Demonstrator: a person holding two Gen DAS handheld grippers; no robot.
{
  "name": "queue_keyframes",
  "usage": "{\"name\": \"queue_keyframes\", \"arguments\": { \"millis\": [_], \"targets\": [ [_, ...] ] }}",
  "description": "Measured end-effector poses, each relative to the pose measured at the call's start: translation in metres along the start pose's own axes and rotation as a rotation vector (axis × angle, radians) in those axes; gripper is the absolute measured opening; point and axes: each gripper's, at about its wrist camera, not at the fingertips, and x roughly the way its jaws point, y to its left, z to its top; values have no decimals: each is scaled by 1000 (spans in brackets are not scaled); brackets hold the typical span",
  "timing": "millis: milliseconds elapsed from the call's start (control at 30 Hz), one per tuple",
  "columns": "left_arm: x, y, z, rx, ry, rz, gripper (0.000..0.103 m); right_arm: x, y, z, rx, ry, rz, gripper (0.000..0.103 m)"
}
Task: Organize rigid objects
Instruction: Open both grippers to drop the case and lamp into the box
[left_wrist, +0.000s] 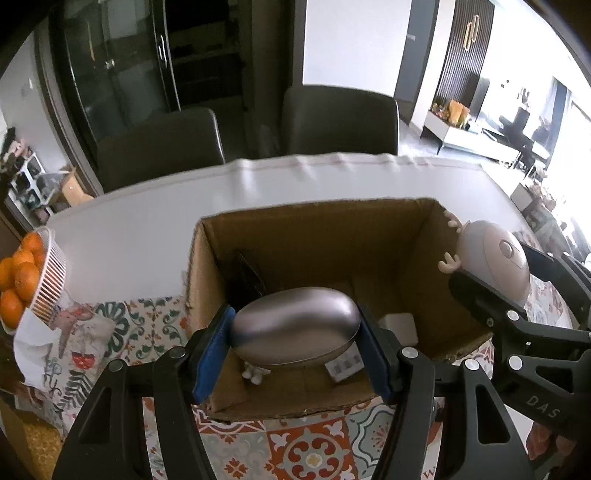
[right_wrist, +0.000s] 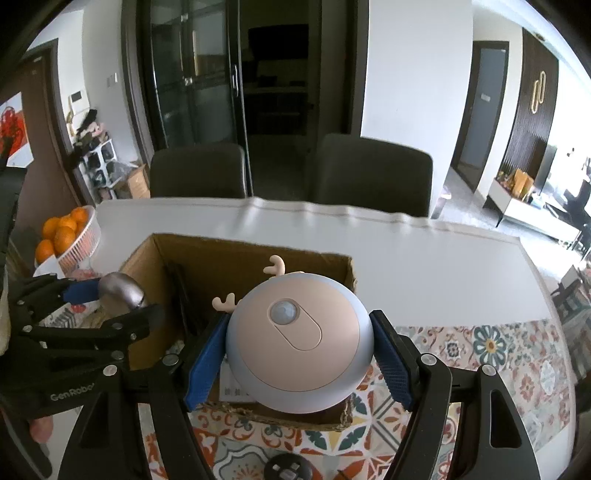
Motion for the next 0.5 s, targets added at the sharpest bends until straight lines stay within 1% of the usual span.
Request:
{"name": "queue_keyframes", "arguments": {
  "millis": [200,267,333,400,433,467,500],
  "targets": [
    [11,-1,-4,-7,44,-14,65,8,1,-4,3,26,4,75],
    [11,-1,-5,-8,43,-13,65,9,1,-4,1,28,1,75],
    [9,-2,-6,-4,37,-5,70,10,1,-4,2,34,2,75],
    [5,-1,-6,-4,20,22,71,9,1,-5,0,34,-1,75],
    [2,0,-5,-7,9,35,73,9,2,-4,-1,35,-1,75],
    [-2,1,-5,-12,-3,53,77,9,2,-4,-1,35,0,75],
    [-7,3,-6,-16,-17,80,85,8,2,-4,-2,34,-2,75]
  ]
}}
